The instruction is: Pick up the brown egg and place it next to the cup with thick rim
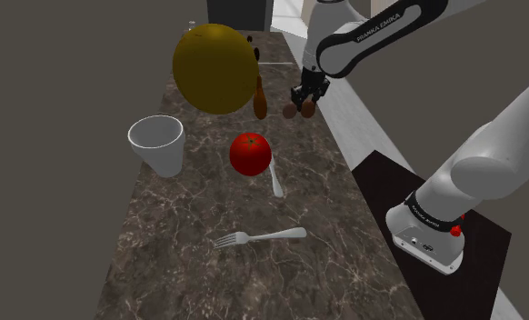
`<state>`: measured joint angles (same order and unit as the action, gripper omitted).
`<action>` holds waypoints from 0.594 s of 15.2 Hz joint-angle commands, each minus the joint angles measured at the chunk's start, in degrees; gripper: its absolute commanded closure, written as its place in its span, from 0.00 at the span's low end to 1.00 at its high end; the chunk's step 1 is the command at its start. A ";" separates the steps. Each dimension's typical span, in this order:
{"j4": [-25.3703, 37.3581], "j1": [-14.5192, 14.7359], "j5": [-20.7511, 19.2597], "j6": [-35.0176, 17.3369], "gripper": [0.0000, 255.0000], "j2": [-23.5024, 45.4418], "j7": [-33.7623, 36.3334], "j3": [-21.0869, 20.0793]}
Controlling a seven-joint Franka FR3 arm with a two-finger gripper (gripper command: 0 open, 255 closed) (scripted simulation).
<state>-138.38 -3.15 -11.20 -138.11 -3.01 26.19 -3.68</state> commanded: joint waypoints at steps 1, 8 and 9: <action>-0.30 0.12 0.01 0.03 1.00 0.40 -0.01 -0.15; -0.58 0.14 0.04 0.03 1.00 0.12 -0.01 -0.14; -0.33 0.18 0.26 0.81 1.00 -0.43 -0.24 -0.14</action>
<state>-138.51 -3.10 -11.07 -137.75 -3.34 26.01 -3.68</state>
